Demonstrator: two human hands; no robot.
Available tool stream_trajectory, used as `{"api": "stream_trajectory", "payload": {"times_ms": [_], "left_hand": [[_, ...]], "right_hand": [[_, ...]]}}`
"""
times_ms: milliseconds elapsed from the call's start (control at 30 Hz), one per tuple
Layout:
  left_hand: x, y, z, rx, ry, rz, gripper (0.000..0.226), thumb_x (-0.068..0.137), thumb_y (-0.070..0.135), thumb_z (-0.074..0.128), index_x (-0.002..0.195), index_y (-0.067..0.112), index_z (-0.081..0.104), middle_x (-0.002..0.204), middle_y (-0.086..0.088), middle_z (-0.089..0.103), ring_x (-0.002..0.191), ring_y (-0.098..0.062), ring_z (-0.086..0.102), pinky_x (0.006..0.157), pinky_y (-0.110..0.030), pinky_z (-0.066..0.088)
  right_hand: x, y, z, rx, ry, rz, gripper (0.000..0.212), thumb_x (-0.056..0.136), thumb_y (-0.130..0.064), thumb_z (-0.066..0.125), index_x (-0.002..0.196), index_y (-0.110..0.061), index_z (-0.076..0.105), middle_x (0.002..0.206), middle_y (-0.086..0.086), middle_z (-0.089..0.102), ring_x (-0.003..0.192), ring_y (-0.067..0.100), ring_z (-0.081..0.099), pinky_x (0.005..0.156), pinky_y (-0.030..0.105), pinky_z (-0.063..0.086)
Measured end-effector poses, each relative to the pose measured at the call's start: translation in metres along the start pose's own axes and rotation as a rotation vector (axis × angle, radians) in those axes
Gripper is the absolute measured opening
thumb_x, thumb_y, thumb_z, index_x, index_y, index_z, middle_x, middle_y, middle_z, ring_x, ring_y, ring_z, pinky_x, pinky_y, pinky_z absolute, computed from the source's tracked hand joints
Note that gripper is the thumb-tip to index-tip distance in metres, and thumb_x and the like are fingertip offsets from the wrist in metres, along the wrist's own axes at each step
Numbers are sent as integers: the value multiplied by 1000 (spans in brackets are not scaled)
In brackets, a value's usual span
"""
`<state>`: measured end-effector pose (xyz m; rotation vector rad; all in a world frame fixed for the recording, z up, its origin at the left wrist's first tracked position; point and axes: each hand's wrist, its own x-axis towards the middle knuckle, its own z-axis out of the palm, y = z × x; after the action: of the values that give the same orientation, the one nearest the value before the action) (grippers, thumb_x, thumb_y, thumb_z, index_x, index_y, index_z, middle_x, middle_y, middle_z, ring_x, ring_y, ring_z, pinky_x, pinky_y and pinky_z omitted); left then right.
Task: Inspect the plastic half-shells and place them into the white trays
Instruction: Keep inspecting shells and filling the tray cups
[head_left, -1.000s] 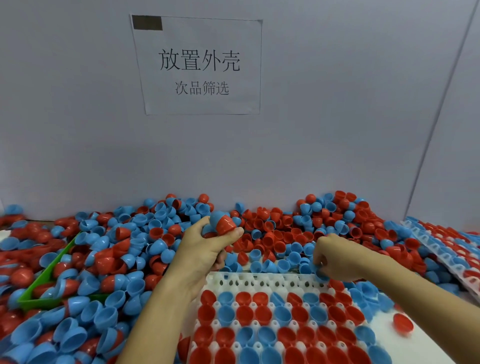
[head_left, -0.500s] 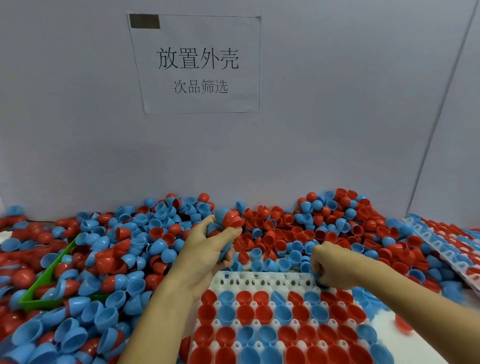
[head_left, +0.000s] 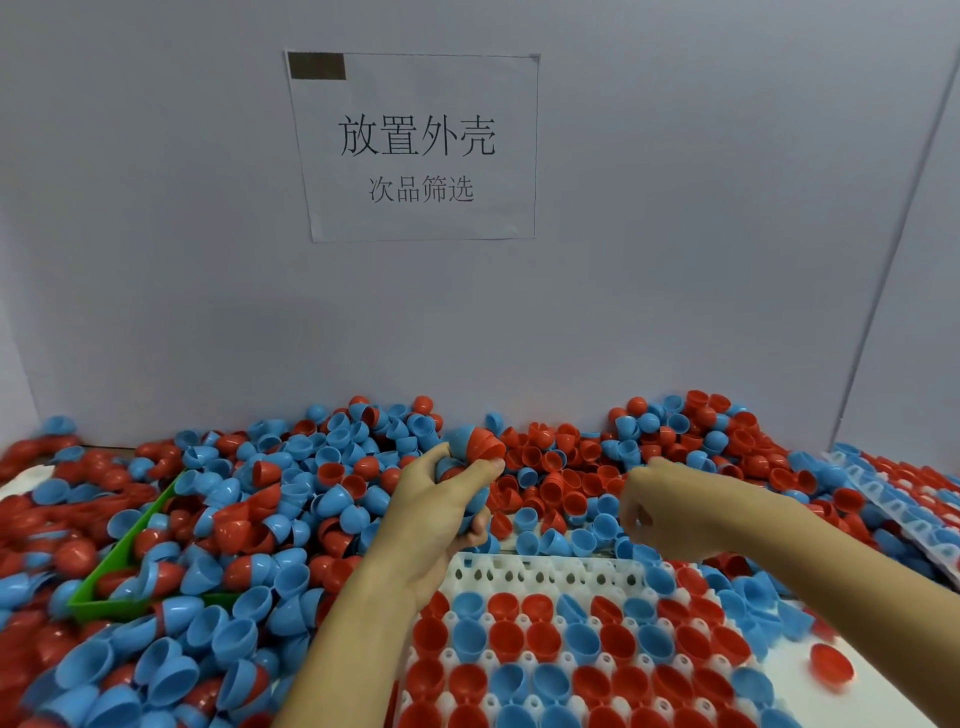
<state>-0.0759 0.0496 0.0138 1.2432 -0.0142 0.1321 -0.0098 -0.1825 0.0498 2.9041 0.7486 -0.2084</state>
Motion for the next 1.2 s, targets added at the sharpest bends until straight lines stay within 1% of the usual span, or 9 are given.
{"api": "stream_trajectory", "payload": {"times_ms": [133,200,267,367,567,700,833,1033,1200], "left_hand": [[-1,-2,2,36,-9,28,13,88,18,74,90,12,63,57,1,52,48,-13,48,43,-24,42],[-2,-4,1,100,-5,63,22,86,25,77,97,9,66,61,-1,54,50,-13,49,45,-24,43],[-3,-4,2,201,-18,111,24,85,25,78,101,11,67,63,-4,54,50,-13,48,45,-23,42],[-4,-4,4,298,-85,147,28,83,25,81,105,17,66,65,-2,59,51,-13,52,46,-23,44],[-7,-1,7,230,-135,115,37,82,25,82,114,22,63,77,-4,65,61,-17,61,54,-25,48],[-8,1,6,137,-156,81,41,84,15,79,120,21,61,89,-7,69,73,-23,66,59,-27,52],[-9,4,6,-10,-180,26,39,86,17,75,122,17,60,99,-11,71,77,-25,68,58,-28,52],[-9,6,11,-141,-143,-44,31,93,28,66,121,13,63,103,-16,70,70,-21,66,50,-27,48],[-11,7,11,-141,-68,-49,25,92,36,66,111,19,71,92,-8,74,70,-19,65,52,-26,49]], "right_hand": [[-7,-36,-24,412,333,-237,20,96,-25,61,116,-26,66,94,-9,71,82,6,68,80,24,58],[-12,-55,-32,719,375,-341,34,94,-29,65,127,-32,58,98,-12,71,89,2,69,82,19,57],[-13,-68,-33,848,368,-371,39,92,-30,68,130,-33,58,104,-12,70,94,3,69,82,21,58],[-6,-75,-31,837,458,-288,29,92,-22,69,121,-23,67,103,-8,72,92,7,71,82,31,60],[1,-67,-28,1060,469,-195,20,96,-18,63,114,-25,70,103,-8,74,94,2,70,83,20,58],[3,-65,-27,1084,499,-124,21,97,-24,61,116,-25,70,105,-7,73,96,6,70,85,26,59],[2,-66,-29,1106,529,-149,17,95,-26,62,111,-28,70,99,-11,73,89,0,70,76,19,59],[2,-73,-27,1019,517,-230,20,94,-25,66,113,-25,71,97,-9,73,89,1,70,75,16,57],[4,-76,-26,976,534,-236,26,90,-33,68,115,-28,68,100,-13,73,91,-1,69,77,17,57]]}}
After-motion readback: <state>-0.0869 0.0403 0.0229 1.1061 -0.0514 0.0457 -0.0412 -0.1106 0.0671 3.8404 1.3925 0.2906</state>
